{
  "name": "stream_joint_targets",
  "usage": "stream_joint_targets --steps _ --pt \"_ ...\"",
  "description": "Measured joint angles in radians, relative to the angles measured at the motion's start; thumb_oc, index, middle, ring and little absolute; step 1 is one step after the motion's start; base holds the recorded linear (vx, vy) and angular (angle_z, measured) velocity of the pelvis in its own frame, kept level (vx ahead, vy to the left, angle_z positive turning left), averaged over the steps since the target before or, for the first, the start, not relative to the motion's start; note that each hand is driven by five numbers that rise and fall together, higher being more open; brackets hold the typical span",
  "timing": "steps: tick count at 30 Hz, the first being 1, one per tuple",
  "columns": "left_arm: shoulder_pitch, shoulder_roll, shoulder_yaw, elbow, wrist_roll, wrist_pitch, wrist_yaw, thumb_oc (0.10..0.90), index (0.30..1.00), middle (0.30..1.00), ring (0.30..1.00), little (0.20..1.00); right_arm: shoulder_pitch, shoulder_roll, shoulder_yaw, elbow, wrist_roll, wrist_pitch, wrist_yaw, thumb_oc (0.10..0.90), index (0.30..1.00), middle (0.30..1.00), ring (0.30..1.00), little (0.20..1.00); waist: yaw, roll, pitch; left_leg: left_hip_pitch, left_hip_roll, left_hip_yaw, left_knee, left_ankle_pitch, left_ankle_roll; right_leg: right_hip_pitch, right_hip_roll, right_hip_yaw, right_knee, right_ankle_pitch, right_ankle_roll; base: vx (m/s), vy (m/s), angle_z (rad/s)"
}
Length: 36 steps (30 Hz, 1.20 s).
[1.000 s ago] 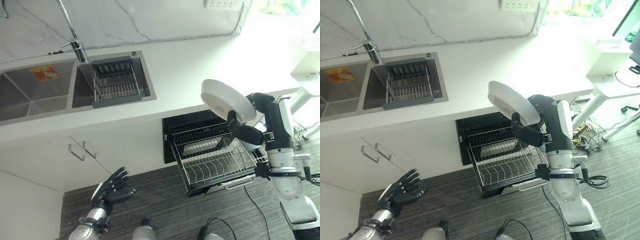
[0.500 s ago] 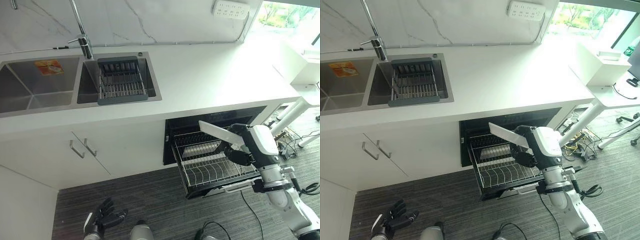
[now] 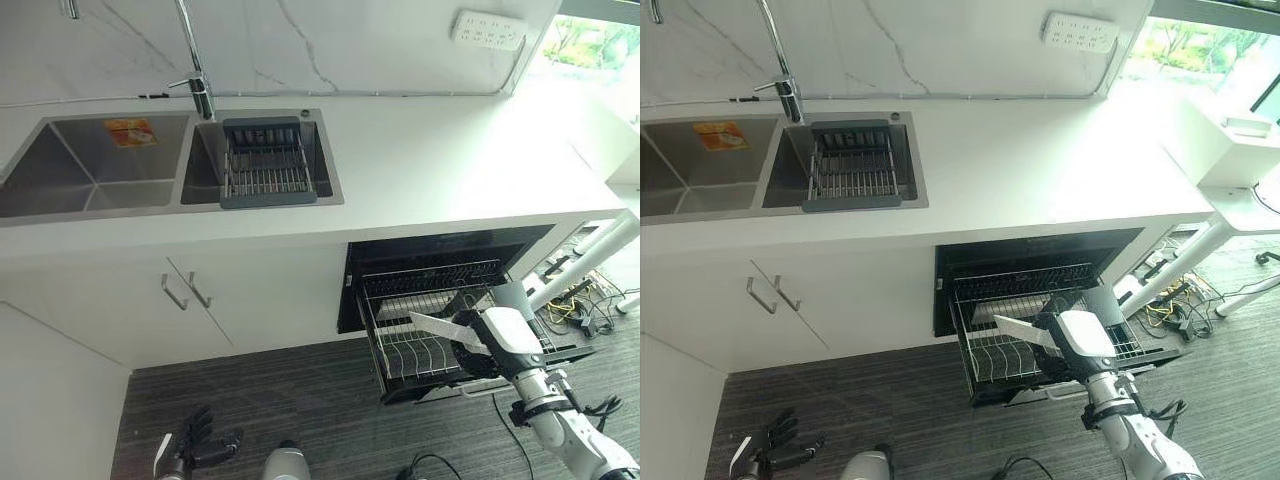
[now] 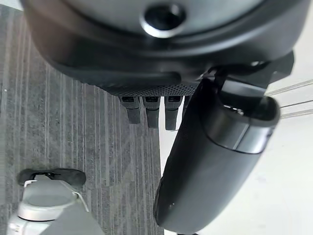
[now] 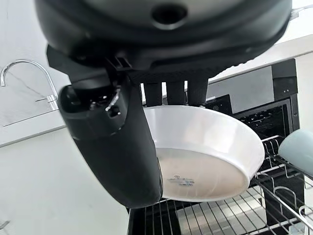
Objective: Place the dishes in the dishwasher.
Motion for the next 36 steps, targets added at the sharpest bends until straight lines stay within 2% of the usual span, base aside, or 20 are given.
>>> stream_joint_targets --steps 3,4,5,9,17,21,24,27,30,36 --pt "0.0 0.04 -0.077 -0.005 0.041 -0.005 0.031 0.8 0.9 0.9 0.9 0.9 -0.088 0.003 0.043 0.074 -0.001 0.066 -0.027 0.4 0.3 0.3 0.3 0.3 0.005 0.002 0.001 0.0 0.0 -0.002 0.001 0.0 0.0 0.001 0.0 -0.001 0.0 0.0 0.0 0.0 0.0 0.0" --pt "-0.002 0.041 -0.078 -0.005 0.042 -0.009 0.033 0.8 0.9 0.9 0.9 0.9 -0.094 0.003 0.043 0.079 -0.001 0.081 -0.03 0.4 0.3 0.3 0.3 0.3 0.006 0.003 0.001 0.0 -0.001 -0.002 0.001 0.0 0.0 0.001 0.0 -0.002 0.0 0.0 0.0 0.0 0.0 0.0" --pt "-0.001 0.04 -0.077 -0.005 0.043 -0.025 0.059 0.8 0.9 0.9 0.9 0.9 -0.104 0.006 0.044 0.081 -0.001 0.127 -0.053 0.4 0.3 0.3 0.3 0.3 0.02 0.006 0.001 0.0 -0.002 -0.003 0.001 0.0 0.0 0.001 -0.001 -0.002 -0.001 0.0 0.0 0.0 0.0 0.0" --pt "0.002 0.041 -0.077 -0.003 0.074 -0.044 0.097 0.8 0.9 0.9 0.9 0.9 -0.154 0.006 0.071 0.115 -0.001 0.194 -0.086 0.4 0.3 0.3 0.3 0.3 0.028 0.009 0.002 -0.001 -0.012 -0.016 0.002 0.001 0.001 0.005 -0.004 -0.012 -0.001 0.001 0.002 0.01 0.002 0.09" --pt "0.001 0.043 -0.118 -0.001 0.074 -0.045 0.102 0.8 0.9 0.9 0.9 0.9 -0.254 0.011 0.157 0.229 -0.001 0.236 -0.082 0.4 0.3 0.3 0.3 0.3 0.068 0.012 0.009 -0.002 -0.015 -0.027 0.001 0.001 0.002 0.021 -0.005 -0.029 -0.014 0.002 0.004 0.0 0.001 0.05" --pt "-0.003 0.058 -0.123 -0.046 0.078 -0.093 0.187 0.8 0.9 0.9 0.9 0.9 -0.3 0.069 0.185 0.356 -0.037 0.28 -0.07 0.4 0.3 0.3 0.3 0.3 0.099 0.006 0.026 -0.001 -0.017 -0.03 0.001 0.001 0.002 0.025 -0.003 -0.033 -0.017 0.003 0.004 0.0 -0.002 0.01" --pt "-0.024 0.074 -0.123 -0.047 0.078 -0.104 0.207 0.8 0.9 0.9 0.9 0.9 -0.331 0.105 0.21 0.425 -0.038 0.288 -0.07 0.4 0.3 0.3 0.3 0.3 0.109 0.004 0.055 -0.008 -0.018 -0.041 0.007 0.001 0.002 0.028 -0.003 -0.05 -0.016 0.003 0.005 -0.03 -0.042 0.1" --pt "-0.048 0.074 -0.136 -0.037 0.08 -0.106 0.208 0.8 0.9 0.9 0.9 0.9 -0.385 0.125 0.224 0.505 -0.039 0.317 -0.073 0.4 0.3 0.3 0.3 0.3 0.124 0.012 0.088 -0.023 -0.019 -0.054 0.019 0.001 0.002 0.026 0.0 -0.053 -0.016 0.003 0.004 -0.03 -0.019 0.11" --pt "-0.044 0.074 -0.146 -0.037 0.079 -0.108 0.211 0.8 0.9 0.9 0.9 0.9 -0.417 0.122 0.227 0.509 -0.038 0.344 -0.092 0.4 0.3 0.3 0.3 0.3 0.133 0.02 0.104 -0.037 -0.02 -0.058 0.024 0.001 0.002 0.016 -0.001 -0.053 -0.015 0.004 0.004 -0.05 0.003 0.03" --pt "-0.059 0.073 -0.172 -0.039 0.075 -0.143 0.255 0.8 0.9 0.9 0.9 0.9 -0.521 0.107 0.224 0.569 -0.038 0.399 -0.215 0.4 0.3 0.3 0.3 0.3 0.136 0.054 0.146 -0.075 -0.029 -0.064 0.037 0.004 0.007 -0.018 -0.009 -0.054 -0.007 0.008 0.007 -0.08 0.014 0.03"
